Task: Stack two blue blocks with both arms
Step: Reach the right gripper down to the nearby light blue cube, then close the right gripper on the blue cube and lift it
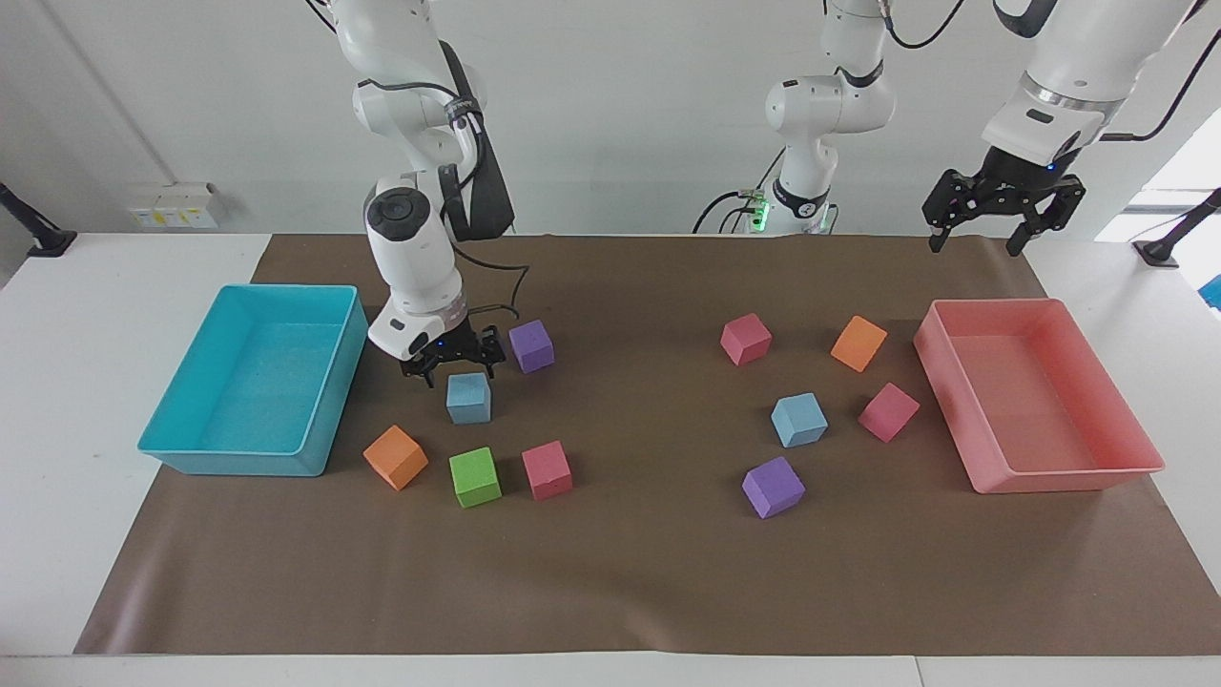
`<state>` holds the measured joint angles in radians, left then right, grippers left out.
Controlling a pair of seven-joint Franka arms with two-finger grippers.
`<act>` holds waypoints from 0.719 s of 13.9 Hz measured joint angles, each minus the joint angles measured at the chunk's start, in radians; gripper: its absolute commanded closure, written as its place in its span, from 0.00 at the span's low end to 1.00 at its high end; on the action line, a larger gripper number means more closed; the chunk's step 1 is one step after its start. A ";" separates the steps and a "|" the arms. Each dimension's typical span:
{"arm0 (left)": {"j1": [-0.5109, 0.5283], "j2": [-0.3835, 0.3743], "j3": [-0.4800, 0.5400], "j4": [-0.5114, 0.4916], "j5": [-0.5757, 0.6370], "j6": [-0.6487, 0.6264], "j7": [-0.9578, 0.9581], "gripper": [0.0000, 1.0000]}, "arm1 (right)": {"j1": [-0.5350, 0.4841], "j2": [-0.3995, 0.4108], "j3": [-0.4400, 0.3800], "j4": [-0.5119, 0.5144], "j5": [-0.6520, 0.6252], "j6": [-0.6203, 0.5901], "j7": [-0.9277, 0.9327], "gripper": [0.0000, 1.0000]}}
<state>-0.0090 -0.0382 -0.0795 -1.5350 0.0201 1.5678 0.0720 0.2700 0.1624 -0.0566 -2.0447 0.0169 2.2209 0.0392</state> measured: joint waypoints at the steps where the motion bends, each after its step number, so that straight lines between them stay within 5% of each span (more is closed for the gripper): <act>1: 0.000 0.000 0.000 0.000 0.000 0.000 0.000 0.00 | 0.000 0.004 0.000 -0.014 0.000 0.011 0.000 0.00; 10: 0.000 0.000 0.000 0.000 0.000 -0.014 0.000 0.00 | 0.001 0.018 0.000 -0.127 0.000 0.113 0.000 0.00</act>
<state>-0.0090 -0.0382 -0.0794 -1.5350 0.0201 1.5543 0.0720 0.2708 0.1804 -0.0566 -2.1719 0.0169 2.3339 0.0392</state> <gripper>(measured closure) 0.000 0.000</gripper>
